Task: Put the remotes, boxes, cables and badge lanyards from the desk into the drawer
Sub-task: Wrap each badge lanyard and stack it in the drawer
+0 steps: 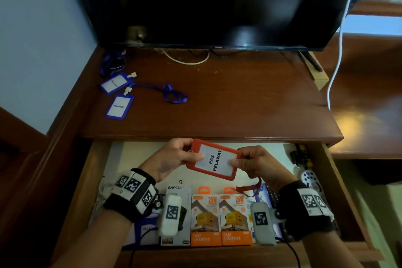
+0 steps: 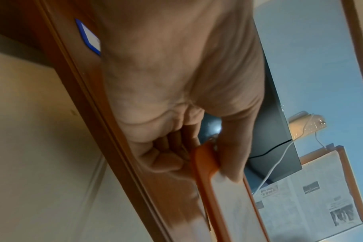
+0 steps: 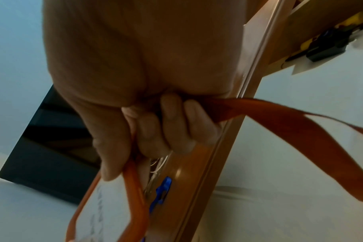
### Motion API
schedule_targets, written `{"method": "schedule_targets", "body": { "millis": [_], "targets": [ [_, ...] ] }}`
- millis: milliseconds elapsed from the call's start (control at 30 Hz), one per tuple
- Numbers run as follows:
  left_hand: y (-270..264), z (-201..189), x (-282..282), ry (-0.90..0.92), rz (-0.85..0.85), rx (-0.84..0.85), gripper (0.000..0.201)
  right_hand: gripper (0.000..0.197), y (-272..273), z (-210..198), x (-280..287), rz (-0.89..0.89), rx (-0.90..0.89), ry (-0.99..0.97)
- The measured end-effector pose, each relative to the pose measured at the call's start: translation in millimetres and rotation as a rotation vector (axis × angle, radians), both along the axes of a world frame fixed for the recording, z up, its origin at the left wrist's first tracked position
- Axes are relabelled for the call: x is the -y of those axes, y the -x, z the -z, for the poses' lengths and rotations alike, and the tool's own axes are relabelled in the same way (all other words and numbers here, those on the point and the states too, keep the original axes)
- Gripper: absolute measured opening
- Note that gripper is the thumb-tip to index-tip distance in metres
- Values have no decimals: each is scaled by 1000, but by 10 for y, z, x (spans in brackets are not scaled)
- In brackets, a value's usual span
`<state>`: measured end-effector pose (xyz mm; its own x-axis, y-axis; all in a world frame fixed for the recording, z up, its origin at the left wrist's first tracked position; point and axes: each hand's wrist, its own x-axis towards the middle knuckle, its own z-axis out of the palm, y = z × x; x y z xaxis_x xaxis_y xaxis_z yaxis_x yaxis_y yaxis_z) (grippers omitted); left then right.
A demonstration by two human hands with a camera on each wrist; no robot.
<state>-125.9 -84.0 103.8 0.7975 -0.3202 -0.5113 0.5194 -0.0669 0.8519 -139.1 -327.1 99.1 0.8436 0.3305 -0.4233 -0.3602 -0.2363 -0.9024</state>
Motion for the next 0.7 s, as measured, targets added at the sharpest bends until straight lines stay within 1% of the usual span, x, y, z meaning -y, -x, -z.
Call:
{"method": "schedule_targets", "body": {
  "millis": [100,200,333,400,467,533,600,700],
  "targets": [
    [-6,110,-9,-45,-162,-4,36,29,-14,60,-81,67,20,62],
    [5,196,30,-76,-291,15,39,25,-29,62,-158,101,38,108],
    [19,247,69,-177,-386,83,42,24,-32,50,-210,119,45,125],
    [32,280,66,-248,-377,108,43,15,-9,74,-222,113,35,138],
    [55,317,47,-308,-329,131,45,9,25,108,-220,117,19,133],
    [70,367,18,-321,-286,126,47,12,49,130,-207,113,7,124],
    [84,386,-14,-280,-222,96,47,15,53,124,-191,100,5,91],
    [105,375,-71,-97,-94,45,55,14,17,67,-174,113,-16,-15]
  ]
}}
